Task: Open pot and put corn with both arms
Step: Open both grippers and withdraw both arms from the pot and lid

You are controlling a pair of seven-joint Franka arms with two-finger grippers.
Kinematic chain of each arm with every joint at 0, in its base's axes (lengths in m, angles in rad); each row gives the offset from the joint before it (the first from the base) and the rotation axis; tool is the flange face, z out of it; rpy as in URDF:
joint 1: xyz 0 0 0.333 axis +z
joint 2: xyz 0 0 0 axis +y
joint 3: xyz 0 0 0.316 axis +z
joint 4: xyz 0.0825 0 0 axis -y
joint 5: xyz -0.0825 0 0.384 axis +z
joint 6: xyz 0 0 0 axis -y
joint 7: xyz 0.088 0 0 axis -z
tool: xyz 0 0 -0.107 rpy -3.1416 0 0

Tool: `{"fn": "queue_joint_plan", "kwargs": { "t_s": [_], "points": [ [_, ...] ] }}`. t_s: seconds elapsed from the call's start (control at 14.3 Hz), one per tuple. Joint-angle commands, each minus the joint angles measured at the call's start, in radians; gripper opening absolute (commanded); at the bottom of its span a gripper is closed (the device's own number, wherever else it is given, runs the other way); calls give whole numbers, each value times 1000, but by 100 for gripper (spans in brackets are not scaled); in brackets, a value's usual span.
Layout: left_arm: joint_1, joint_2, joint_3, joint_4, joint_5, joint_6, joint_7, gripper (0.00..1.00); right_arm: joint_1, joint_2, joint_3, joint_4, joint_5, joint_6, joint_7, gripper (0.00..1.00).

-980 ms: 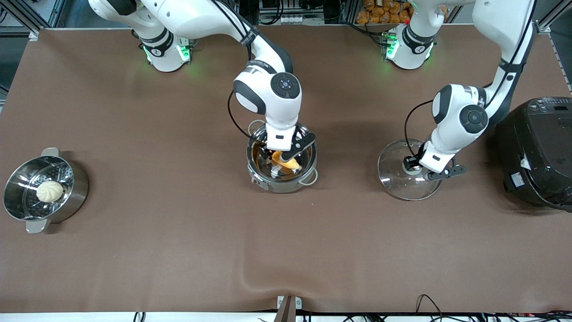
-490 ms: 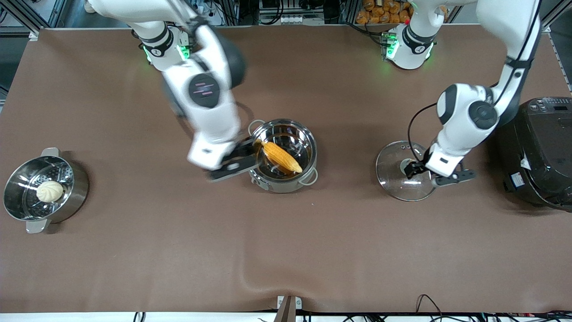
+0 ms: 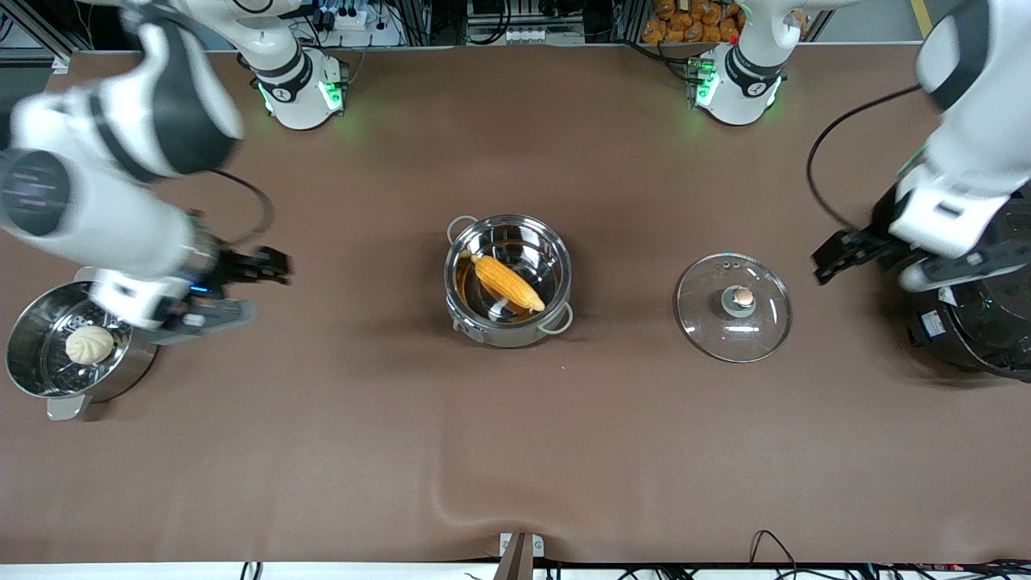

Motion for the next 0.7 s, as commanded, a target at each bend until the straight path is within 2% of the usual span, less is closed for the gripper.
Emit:
{"fn": "queue_joint_plan", "kwargs": {
  "t_s": [0.0, 0.14, 0.28, 0.49, 0.63],
  "points": [
    [3, 33, -15, 145, 25, -159, 10, 100, -43, -122, -85, -53, 33, -31, -8, 100],
    [3, 33, -12, 190, 24, -225, 13, 100, -38, -209, -189, -120, 33, -25, -8, 100],
    [11, 25, -12, 187, 19, -245, 35, 100, -27, -251, -256, -139, 36, -40, -5, 100],
    [25, 16, -3, 185, -12, -268, 131, 100, 25, -263, -328, -136, 57, -105, 43, 100],
    [19, 16, -2, 185, -18, -317, 183, 100, 25, -271, -320, -130, 57, -102, 54, 100]
  ]
}}
